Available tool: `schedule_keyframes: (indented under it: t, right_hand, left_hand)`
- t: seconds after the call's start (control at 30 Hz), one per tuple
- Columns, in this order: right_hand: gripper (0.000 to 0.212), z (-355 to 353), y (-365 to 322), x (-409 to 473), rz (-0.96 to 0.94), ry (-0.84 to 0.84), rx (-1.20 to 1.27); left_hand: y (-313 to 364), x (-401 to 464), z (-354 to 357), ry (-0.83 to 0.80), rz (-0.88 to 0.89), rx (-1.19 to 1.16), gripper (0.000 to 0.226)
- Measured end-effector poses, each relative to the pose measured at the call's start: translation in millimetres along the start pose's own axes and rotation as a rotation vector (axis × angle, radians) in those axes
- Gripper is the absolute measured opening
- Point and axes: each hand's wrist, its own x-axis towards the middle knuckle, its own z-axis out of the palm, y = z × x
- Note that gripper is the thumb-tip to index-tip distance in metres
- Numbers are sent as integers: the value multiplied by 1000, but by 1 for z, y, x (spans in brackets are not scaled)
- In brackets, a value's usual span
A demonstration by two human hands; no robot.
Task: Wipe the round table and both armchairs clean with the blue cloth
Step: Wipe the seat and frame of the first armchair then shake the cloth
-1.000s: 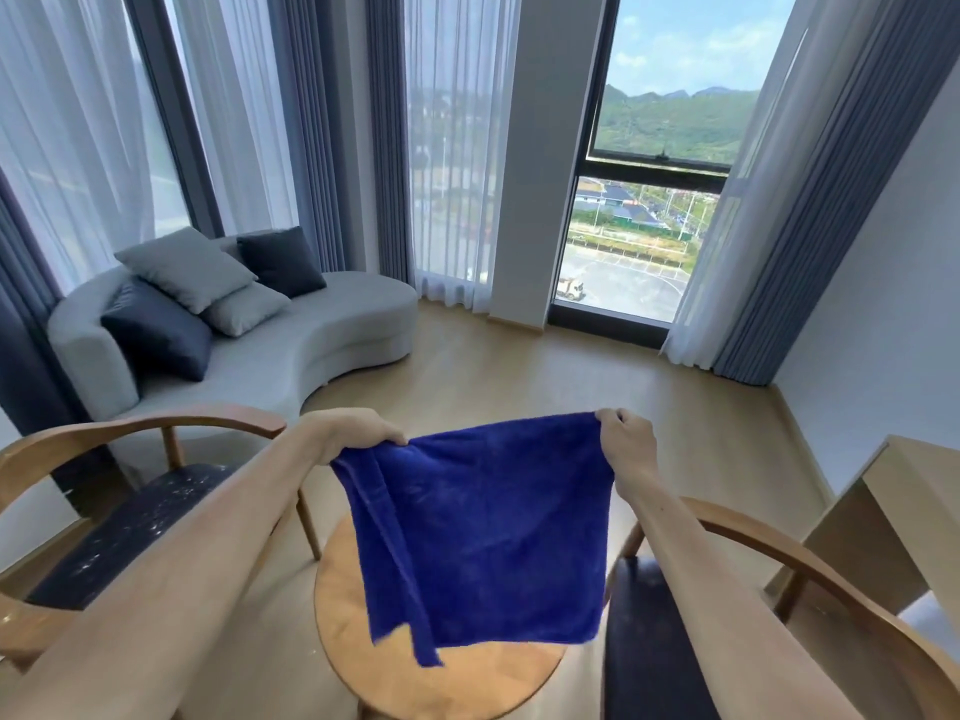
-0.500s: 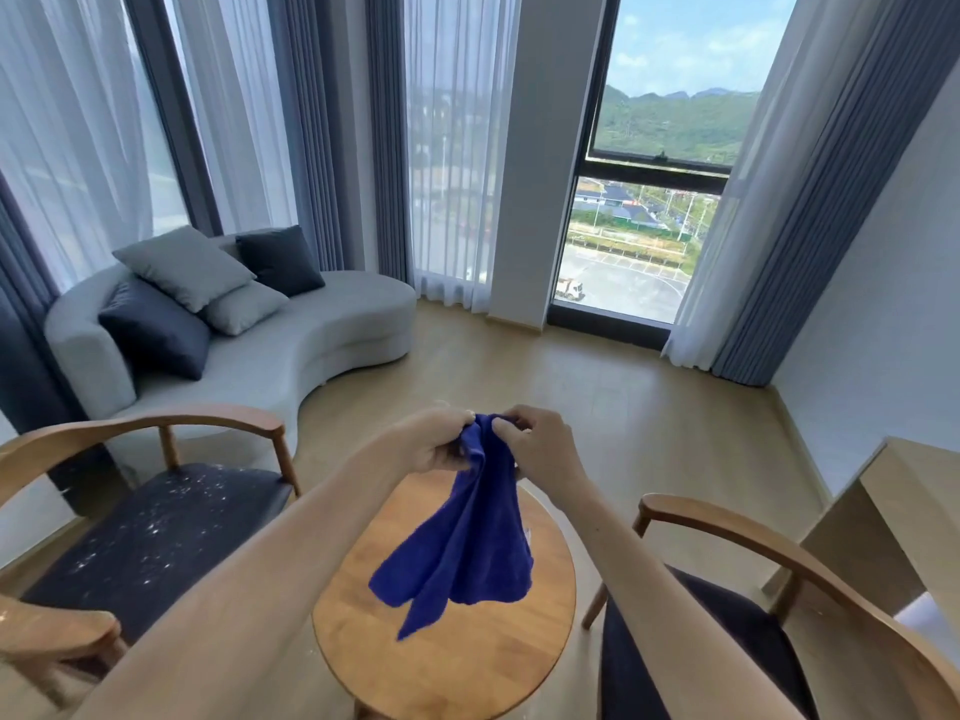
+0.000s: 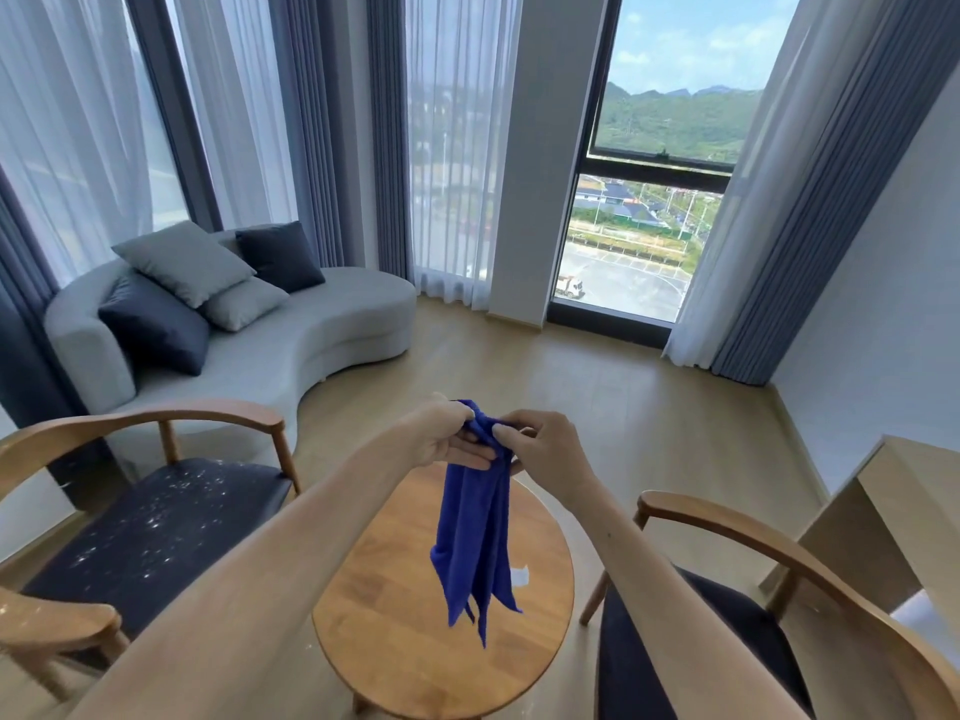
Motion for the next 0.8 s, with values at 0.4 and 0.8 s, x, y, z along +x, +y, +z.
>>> schedule_keyframes:
  t: [0.4,0.8]
  right_hand:
    - [15,-15,-2,3,-216,-98,-241]
    - [30,-42,-12,-3,-231,-42,-80]
  left_hand:
    - [5,-3,-12,-57,41,-64,20]
    - [-33,14,-36,-87,389,485,55]
